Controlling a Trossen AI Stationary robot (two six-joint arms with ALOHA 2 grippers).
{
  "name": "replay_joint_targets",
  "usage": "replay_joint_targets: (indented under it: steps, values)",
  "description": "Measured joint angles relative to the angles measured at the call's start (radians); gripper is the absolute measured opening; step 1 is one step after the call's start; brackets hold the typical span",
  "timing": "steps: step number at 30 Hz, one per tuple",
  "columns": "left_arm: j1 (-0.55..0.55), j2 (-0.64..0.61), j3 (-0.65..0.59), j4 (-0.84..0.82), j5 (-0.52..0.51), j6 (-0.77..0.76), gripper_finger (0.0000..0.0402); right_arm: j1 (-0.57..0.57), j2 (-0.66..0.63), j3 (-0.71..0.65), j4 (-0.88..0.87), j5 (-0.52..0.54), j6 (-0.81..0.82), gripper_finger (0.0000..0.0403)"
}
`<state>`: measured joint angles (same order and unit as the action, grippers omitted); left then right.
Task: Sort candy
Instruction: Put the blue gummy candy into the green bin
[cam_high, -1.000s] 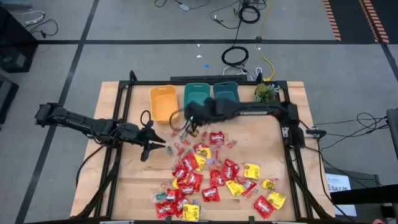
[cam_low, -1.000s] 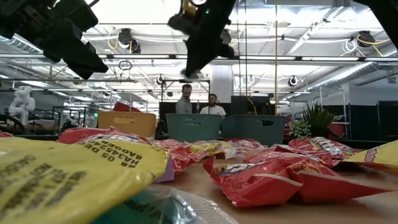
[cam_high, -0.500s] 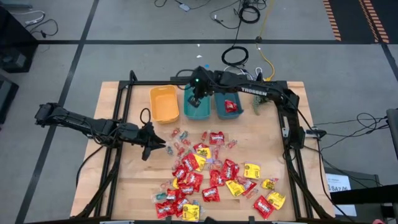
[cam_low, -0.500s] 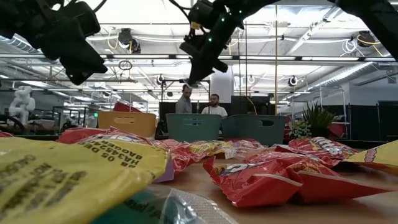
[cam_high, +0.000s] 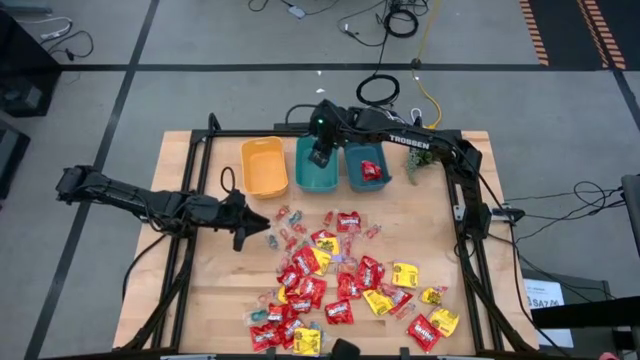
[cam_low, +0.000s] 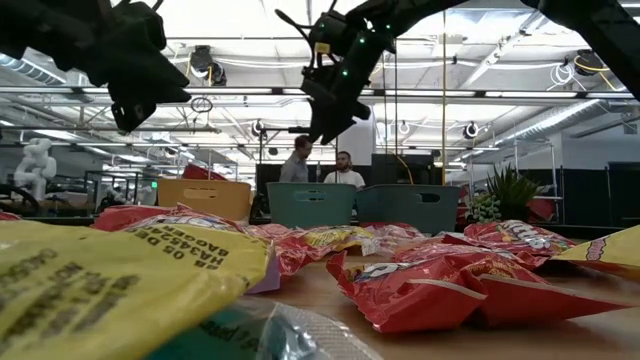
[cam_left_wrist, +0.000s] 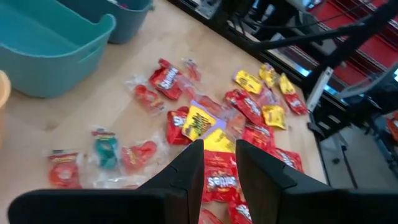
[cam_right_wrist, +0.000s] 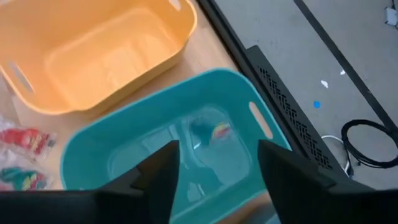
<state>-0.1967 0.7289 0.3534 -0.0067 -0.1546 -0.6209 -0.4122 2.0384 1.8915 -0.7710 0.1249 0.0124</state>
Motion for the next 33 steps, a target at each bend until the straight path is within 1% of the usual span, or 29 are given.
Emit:
replay_joint_targets:
  steps: [4,10,13,17,19,22,24,26,29,33]
  values:
    - [0.000,0.000,0.000,-0.001,-0.006,-0.002,0.0102,0.001,-0.003,0.000,-0.039,-0.001,0.023,0.0244]
    - [0.000,0.000,0.000,-0.005,-0.023,-0.002,0.0109,0.001,-0.030,0.000,-0.105,-0.001,0.079,0.0249]
    - [0.001,0.000,0.013,-0.072,-0.046,-0.002,0.0130,0.004,-0.065,0.000,-0.143,0.000,0.123,0.0249]
    - [0.014,0.000,0.029,-0.184,-0.084,-0.002,0.0173,0.024,-0.126,0.000,-0.210,0.006,0.192,0.0244]
    - [0.021,0.000,0.029,-0.200,-0.094,-0.002,0.0190,0.045,-0.161,0.000,-0.252,0.005,0.219,0.0240]
    - [0.022,0.000,0.029,-0.188,-0.091,-0.002,0.0202,0.094,-0.211,-0.018,-0.301,0.007,0.239,0.0234]
    - [0.022,0.000,0.029,-0.182,-0.090,-0.002,0.0203,0.140,-0.248,-0.069,-0.298,0.012,0.276,0.0230]
    - [0.022,0.000,0.029,-0.182,-0.090,-0.001,0.0203,0.195,-0.289,-0.151,-0.260,0.056,0.345,0.0225]
    - [0.022,0.000,0.029,-0.183,-0.089,-0.001,0.0203,0.297,-0.373,-0.329,-0.157,0.154,0.488,0.0217]
    - [0.022,0.000,0.029,-0.184,-0.085,0.003,0.0203,0.455,-0.493,-0.570,0.030,0.234,0.718,0.0208]
